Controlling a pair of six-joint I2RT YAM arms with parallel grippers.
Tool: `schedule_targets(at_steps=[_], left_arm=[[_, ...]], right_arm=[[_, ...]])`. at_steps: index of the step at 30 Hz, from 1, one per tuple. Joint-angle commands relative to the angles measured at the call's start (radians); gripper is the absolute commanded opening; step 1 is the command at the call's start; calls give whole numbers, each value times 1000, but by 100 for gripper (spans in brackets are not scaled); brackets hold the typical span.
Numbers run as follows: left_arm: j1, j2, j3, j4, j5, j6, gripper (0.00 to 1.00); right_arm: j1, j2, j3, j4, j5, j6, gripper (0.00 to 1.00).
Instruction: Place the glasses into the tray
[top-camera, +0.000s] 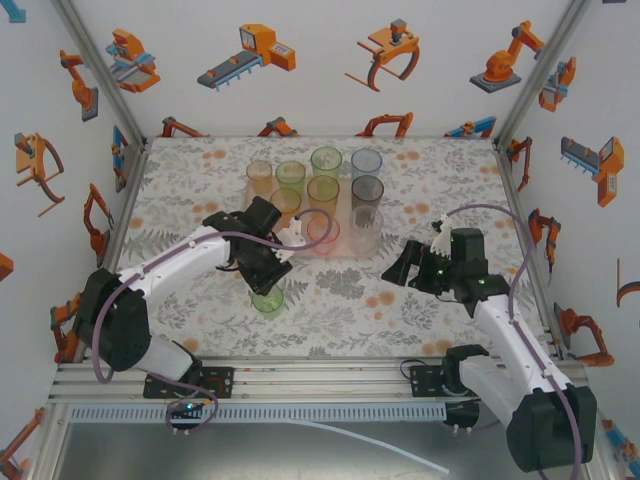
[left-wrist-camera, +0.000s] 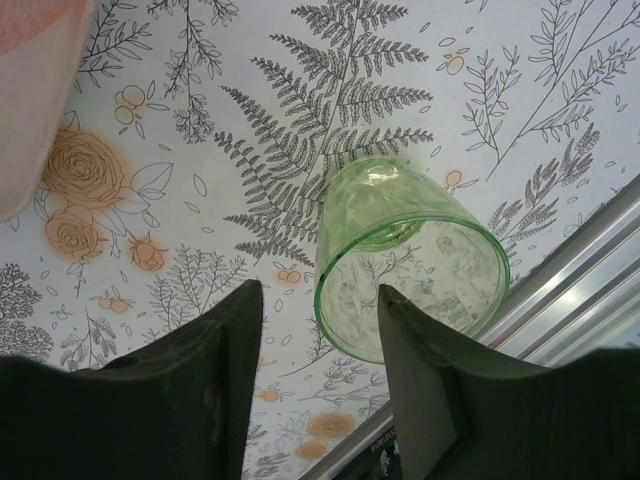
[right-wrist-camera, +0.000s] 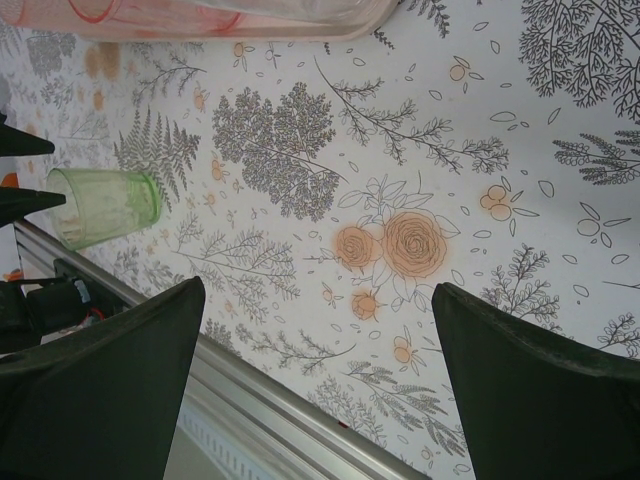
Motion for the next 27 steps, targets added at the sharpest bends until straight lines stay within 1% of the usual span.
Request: schedule_targets(at_steps=[1,5,7,10,12,24,27], left_arm=[[-14,10,-16,0,-14,-11,47],[-20,13,-18,2,-18,-9,45],[-26,13,-21,4,-30,-6,42],[-31,17,-21,4,-36,-5,40],[-33,18,-22,5,-37,-3,37],[-39,26,-25,10,-50,-2,34],[-40,25,-29,11,-50,-2,31]], right_arm=[[-2,-14,-5,16,10,11,85],[-2,-8,-5,19,12,11,85],[-2,-7,-4,17,13,12,85],[-2,-7,-3,16,15,9,85],[-2,-4,-3,16,14,8,85],[-2,12,-11,37,15,14,85],[-2,5,-19,35,14,14,85]])
